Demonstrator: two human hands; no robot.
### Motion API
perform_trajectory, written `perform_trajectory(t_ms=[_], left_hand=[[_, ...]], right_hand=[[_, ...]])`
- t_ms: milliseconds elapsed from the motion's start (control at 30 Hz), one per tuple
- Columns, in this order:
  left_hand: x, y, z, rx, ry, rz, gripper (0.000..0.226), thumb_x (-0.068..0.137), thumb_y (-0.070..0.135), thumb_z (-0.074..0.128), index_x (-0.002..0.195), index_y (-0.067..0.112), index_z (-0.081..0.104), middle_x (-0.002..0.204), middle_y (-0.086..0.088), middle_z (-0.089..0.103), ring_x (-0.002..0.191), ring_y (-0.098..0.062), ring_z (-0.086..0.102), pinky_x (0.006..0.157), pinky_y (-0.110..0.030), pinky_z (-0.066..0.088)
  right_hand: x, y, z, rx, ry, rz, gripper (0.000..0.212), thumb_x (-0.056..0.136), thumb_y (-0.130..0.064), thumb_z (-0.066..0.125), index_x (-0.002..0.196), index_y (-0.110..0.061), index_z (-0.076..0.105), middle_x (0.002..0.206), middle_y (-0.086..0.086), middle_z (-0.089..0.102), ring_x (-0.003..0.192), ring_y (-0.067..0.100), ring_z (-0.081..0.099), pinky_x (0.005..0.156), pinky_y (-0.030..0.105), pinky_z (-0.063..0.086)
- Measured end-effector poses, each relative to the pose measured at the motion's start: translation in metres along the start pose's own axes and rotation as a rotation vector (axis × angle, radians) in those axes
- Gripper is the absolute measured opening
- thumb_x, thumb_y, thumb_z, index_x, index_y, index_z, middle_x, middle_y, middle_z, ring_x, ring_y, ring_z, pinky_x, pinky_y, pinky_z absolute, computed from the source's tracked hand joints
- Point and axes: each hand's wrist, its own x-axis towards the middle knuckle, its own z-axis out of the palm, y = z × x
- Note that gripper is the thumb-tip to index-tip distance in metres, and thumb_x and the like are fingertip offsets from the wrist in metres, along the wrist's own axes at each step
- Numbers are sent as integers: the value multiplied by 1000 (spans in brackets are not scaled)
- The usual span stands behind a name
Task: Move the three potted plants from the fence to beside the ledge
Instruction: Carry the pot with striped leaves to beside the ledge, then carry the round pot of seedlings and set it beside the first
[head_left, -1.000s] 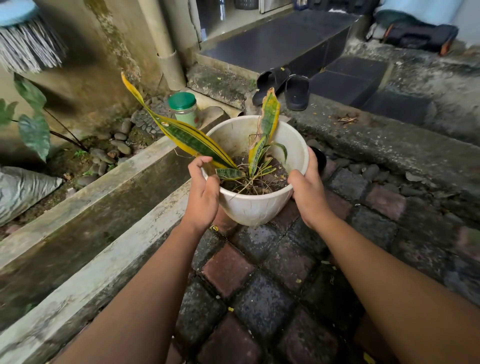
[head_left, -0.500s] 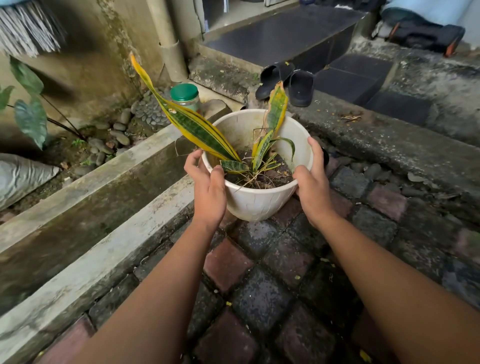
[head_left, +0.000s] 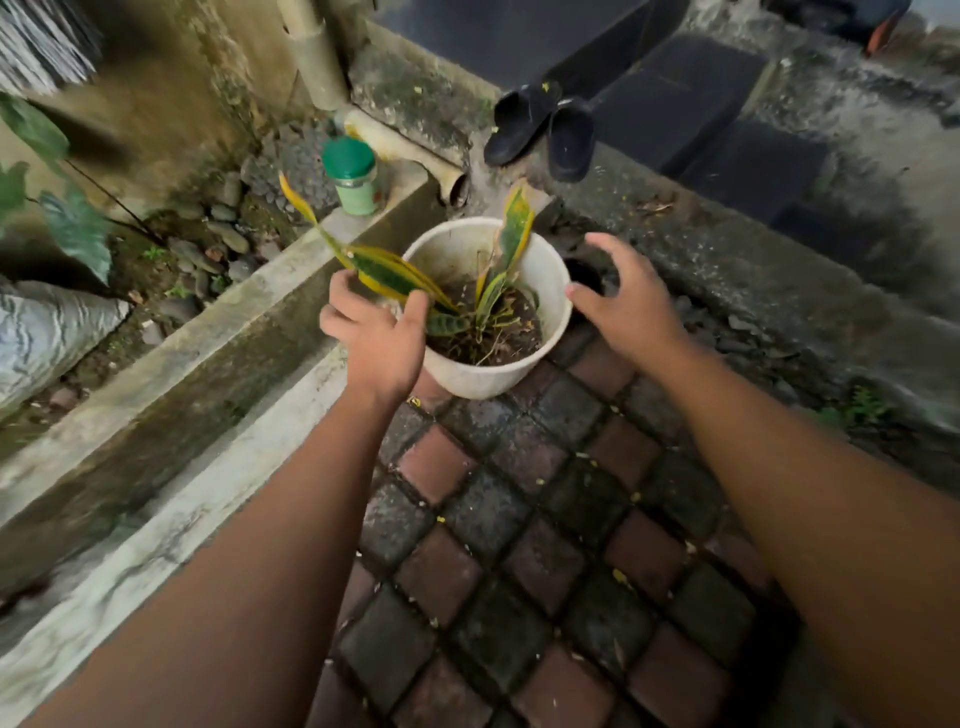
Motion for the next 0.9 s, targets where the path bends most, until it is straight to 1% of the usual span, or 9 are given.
perform_trajectory(t_ms=[67,167,267,333,467,567,633,733,900], left_hand=[[-25,51,-22,112,-73,54,72,90,37,67,151,17,34,153,-18,25,149,-32,22,117,-29,19],[-70,137,-60,222,-239,138,48,96,21,71,140,19,50,133,-8,44,144,-34,32,119,-36,29],[-123,243,-103,217,-386,205,46,94,11,74,135,10,54,132,-12,52,136,-37,48,119,-49,37],[-166,323,-127,174,-481,267,42,89,19,71,128,13,56,131,-17,59,125,-33,58,114,-48,45],[-260,465,-160,50,-738,372,27,86,26,66,110,35,57,111,5,67,104,-2,65,94,-16,48],[-343,549,-166,-43,-968,492,26,91,21,66,106,40,57,112,3,67,105,-11,66,95,-22,49],[-407,595,-165,-99,-1097,629,24,90,24,66,109,37,58,110,5,65,100,-6,63,93,-15,47],[-515,642,-156,-154,-1284,783,33,96,15,73,110,40,56,113,8,63,106,-8,64,87,-4,46],[-717,674,-132,-245,-1584,901,42,96,17,73,104,55,55,118,17,61,110,1,62,90,-18,49]], right_hand=[[-26,-41,-47,-66,-21,-38,57,90,-15,74,144,-18,57,144,18,52,134,29,51,98,16,30],[-72,-108,-130,-127,-50,-88,48,86,-5,75,133,-11,67,132,20,57,126,29,55,101,11,30],[-128,-188,-235,-140,-2,-81,40,86,-2,75,126,-9,71,123,10,60,116,11,52,99,-4,24],[-176,-244,-311,-143,70,-35,37,88,-2,74,124,-10,71,120,3,58,113,4,49,98,-7,22],[-289,-342,-446,-139,264,75,37,89,-16,68,125,-17,71,126,8,62,116,7,52,106,7,33],[-388,-391,-529,-193,460,163,39,89,-21,67,128,-22,70,129,7,61,124,22,56,113,31,40],[-458,-411,-574,-252,590,186,40,90,-13,72,129,-19,69,127,7,61,125,28,58,114,40,43],[-569,-426,-627,-308,782,262,41,90,-13,73,130,-18,69,128,7,60,125,26,58,115,38,41],[-768,-423,-704,-383,969,419,45,91,-31,65,136,-29,63,136,1,58,133,23,51,116,34,36]])
